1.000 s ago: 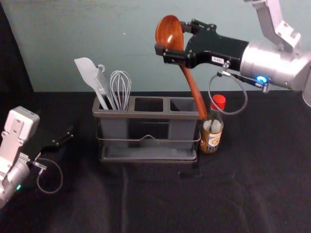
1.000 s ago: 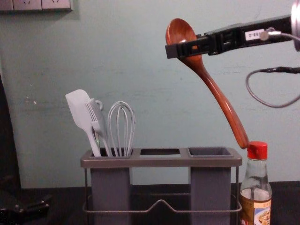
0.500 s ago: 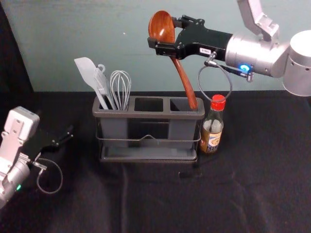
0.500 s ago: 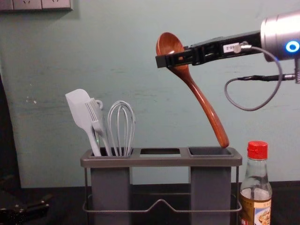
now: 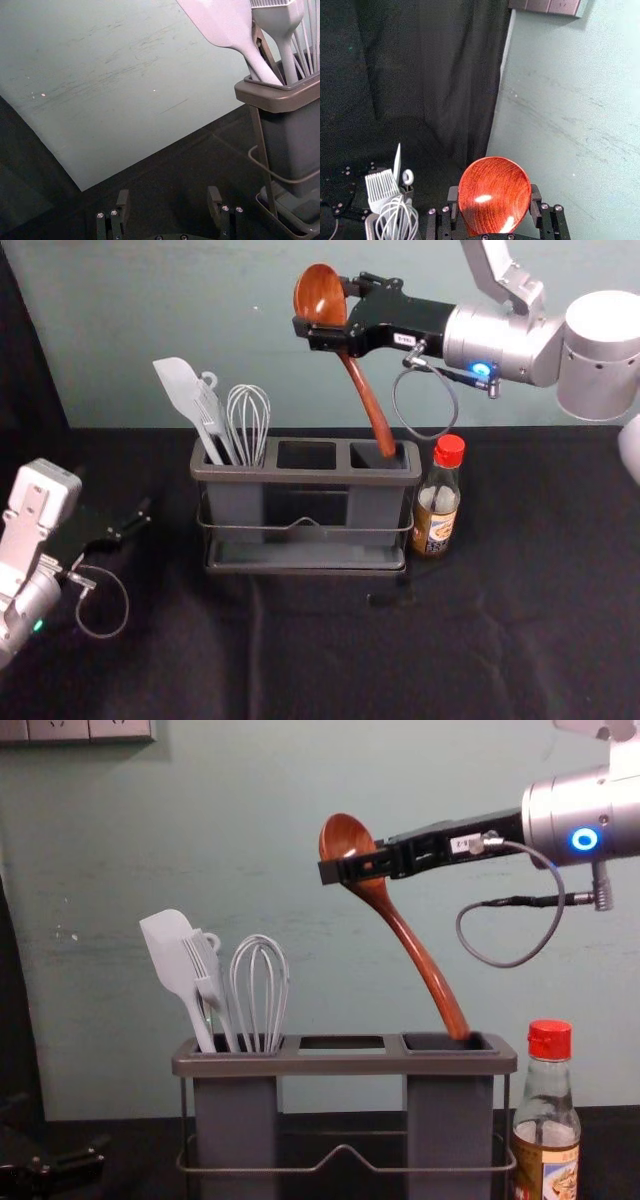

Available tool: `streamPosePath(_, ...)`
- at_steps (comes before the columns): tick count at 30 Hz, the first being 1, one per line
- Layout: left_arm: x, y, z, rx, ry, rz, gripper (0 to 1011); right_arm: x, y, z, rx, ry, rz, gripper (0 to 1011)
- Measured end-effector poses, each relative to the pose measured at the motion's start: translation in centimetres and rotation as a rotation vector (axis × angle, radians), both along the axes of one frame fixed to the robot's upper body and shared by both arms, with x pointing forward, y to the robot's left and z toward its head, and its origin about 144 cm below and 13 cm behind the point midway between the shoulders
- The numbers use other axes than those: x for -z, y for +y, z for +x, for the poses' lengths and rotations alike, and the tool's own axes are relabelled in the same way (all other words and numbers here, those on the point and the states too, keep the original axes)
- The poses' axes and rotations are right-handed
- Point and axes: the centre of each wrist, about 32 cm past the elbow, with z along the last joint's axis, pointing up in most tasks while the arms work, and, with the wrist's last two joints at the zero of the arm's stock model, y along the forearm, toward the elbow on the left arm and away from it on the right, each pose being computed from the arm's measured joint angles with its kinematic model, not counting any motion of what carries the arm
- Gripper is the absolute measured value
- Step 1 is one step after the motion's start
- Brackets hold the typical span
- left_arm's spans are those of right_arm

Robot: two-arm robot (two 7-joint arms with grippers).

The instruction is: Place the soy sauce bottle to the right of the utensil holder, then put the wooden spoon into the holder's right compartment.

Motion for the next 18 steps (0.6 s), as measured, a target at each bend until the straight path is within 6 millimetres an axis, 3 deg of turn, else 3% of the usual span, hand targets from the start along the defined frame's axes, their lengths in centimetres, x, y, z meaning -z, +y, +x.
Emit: streamPosePath(18, 0.0, 0.0, 0.0, 0.0, 0.0, 0.0, 1011, 1.2, -0.2, -1.1, 0.0, 0.026, -0.036, 837)
